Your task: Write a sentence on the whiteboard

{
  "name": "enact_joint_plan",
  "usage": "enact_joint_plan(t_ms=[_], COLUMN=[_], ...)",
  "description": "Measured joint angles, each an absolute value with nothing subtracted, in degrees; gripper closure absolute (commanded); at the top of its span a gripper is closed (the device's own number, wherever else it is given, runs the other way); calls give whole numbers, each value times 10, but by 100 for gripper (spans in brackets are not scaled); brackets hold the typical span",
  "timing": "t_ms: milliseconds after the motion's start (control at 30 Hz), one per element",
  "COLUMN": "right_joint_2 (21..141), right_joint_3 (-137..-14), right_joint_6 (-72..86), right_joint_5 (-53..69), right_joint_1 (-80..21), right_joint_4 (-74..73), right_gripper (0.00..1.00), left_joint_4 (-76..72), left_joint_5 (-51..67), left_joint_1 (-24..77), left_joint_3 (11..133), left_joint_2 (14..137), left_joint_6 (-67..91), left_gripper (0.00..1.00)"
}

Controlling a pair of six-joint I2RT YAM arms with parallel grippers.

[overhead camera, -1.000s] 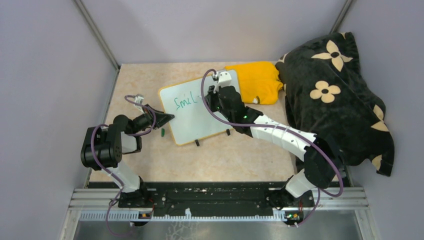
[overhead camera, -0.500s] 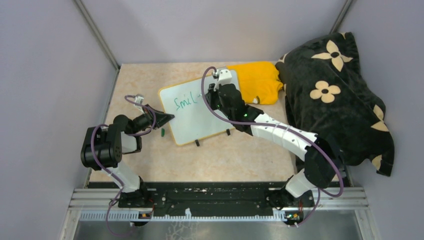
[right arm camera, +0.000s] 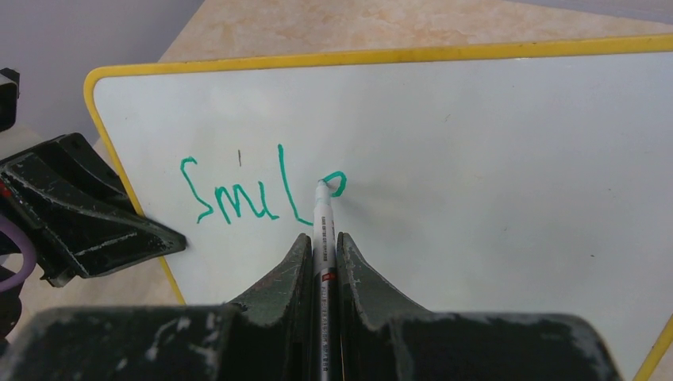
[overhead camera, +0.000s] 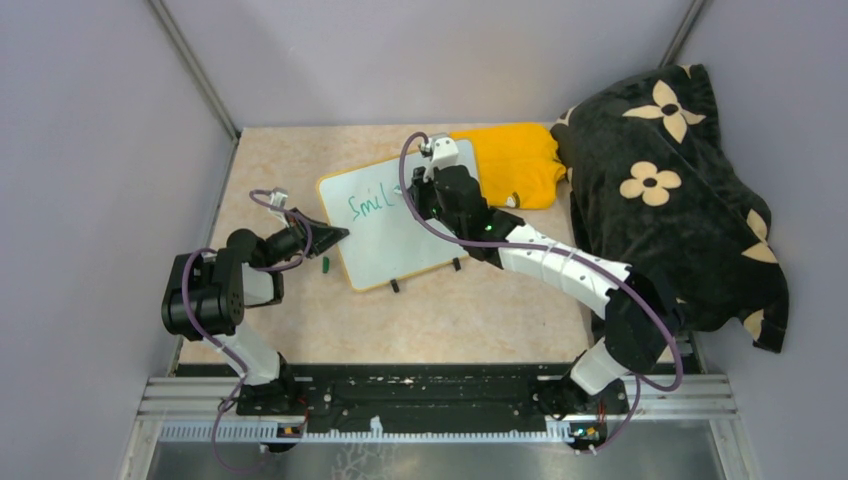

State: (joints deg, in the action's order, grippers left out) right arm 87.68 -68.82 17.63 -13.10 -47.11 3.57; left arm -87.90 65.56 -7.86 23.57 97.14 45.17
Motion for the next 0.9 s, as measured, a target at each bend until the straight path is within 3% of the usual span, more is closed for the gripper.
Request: enact_joint_plan(t_ms=[900], right_joint_2=[868], right_joint_3=[-648], right_joint_6=[183], right_joint_5=[-124], right_joint_1=[-471], right_joint_4=[41], right_gripper=[100], left_joint_4=[-875], left_joint_5=[656], left_joint_1=[-77], left_joint_3=[236], left_joint_2=[971], left_joint_6=[451], left_gripper=[78])
